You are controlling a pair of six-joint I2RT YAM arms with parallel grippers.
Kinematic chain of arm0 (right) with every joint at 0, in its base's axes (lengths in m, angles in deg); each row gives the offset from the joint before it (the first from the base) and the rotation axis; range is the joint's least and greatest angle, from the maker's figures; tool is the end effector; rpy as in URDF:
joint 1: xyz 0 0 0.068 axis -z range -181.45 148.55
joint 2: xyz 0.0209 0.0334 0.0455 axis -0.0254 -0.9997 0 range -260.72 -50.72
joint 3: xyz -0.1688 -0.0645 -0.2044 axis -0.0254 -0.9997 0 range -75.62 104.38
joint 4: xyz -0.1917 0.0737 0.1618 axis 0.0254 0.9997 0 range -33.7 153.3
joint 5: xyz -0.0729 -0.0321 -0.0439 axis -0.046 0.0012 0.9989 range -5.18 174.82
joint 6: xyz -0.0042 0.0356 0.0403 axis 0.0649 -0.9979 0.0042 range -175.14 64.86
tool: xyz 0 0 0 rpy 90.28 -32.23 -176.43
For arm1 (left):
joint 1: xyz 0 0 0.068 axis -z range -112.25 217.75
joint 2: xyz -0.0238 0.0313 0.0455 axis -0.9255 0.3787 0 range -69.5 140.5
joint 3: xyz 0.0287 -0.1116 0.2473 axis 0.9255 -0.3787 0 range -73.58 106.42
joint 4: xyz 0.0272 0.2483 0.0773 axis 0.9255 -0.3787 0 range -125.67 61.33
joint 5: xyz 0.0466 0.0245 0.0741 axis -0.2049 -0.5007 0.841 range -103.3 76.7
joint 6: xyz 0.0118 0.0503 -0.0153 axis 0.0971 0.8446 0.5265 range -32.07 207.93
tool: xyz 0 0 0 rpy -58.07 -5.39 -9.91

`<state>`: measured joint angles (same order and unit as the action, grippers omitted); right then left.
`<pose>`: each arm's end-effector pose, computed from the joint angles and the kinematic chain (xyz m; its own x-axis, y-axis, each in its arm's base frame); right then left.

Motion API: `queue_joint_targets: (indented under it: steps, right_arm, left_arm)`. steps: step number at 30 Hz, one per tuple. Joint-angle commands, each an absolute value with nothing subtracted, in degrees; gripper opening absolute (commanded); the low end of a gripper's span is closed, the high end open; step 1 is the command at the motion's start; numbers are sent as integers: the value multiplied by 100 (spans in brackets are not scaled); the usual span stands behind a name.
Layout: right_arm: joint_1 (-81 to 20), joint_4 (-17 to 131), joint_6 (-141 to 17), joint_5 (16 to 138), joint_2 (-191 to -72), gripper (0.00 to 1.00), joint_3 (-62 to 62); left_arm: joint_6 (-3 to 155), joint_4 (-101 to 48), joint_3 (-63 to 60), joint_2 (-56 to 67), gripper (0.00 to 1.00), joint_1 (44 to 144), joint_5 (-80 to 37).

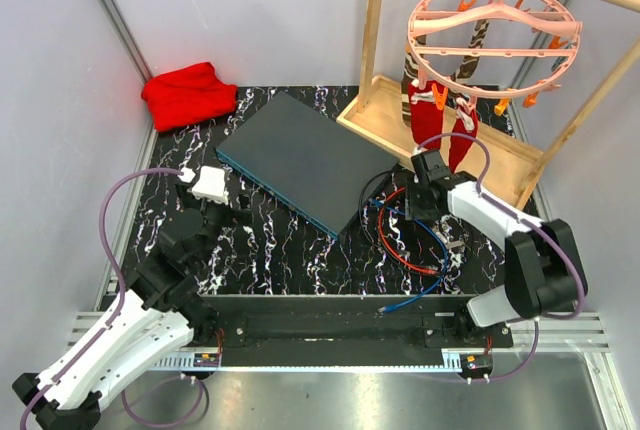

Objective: Insert the plug into the switch port
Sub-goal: Pick up the plug from the center of the board.

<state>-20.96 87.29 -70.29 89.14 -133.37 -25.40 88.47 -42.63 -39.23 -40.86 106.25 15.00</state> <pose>0.2594 0.0890 0.1967 -0.8924 -0.0397 -0.4495 -0.0704 0.9962 0.0519 0.1125 -0.0679 0.3091 -0.1106 0.0986 -0.9890 0.1821 0.9802 0.0773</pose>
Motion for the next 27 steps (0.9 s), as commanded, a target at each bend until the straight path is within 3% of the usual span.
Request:
queue_joint_targets:
  steps: [1,6,27]
  right_arm:
    - [-2018,8408,-6640,9369,-13912,44,-2174]
    - [-1719,8408,-6235,9247,-14414,41,-1770]
    - [-1279,8091,-4768,7920,-15223,47,-1506]
  left_arm:
    - [9144,-4133,-3860,-4015,99,10624,1500]
    - [9180,-4133,-3878,-4041,99,10624,1500]
    - [9250,-4177,-3895,-3953,99,10616,1421]
